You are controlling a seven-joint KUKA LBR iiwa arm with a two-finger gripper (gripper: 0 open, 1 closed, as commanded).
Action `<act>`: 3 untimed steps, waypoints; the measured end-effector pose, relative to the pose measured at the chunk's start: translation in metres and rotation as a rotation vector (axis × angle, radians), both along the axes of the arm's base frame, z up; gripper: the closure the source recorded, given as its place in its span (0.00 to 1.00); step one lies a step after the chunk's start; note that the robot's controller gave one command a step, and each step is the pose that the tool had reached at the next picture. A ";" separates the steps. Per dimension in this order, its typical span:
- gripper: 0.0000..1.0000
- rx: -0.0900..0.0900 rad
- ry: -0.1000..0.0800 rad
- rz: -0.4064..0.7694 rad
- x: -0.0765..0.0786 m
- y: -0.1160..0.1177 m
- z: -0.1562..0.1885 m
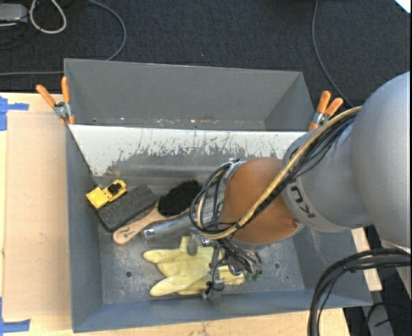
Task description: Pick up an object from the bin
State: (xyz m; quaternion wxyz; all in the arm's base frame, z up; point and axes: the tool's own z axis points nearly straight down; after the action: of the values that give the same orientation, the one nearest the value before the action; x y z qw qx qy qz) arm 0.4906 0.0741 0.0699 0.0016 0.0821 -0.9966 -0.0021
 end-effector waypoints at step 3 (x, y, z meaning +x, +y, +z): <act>1.00 0.001 -0.013 -0.102 -0.011 0.003 0.003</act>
Offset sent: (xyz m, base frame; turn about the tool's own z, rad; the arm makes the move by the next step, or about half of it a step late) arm 0.0000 0.0000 0.0000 0.0000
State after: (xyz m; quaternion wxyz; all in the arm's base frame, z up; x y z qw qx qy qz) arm 0.4791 0.0776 0.0733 -0.0051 0.0313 -0.9995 -0.0019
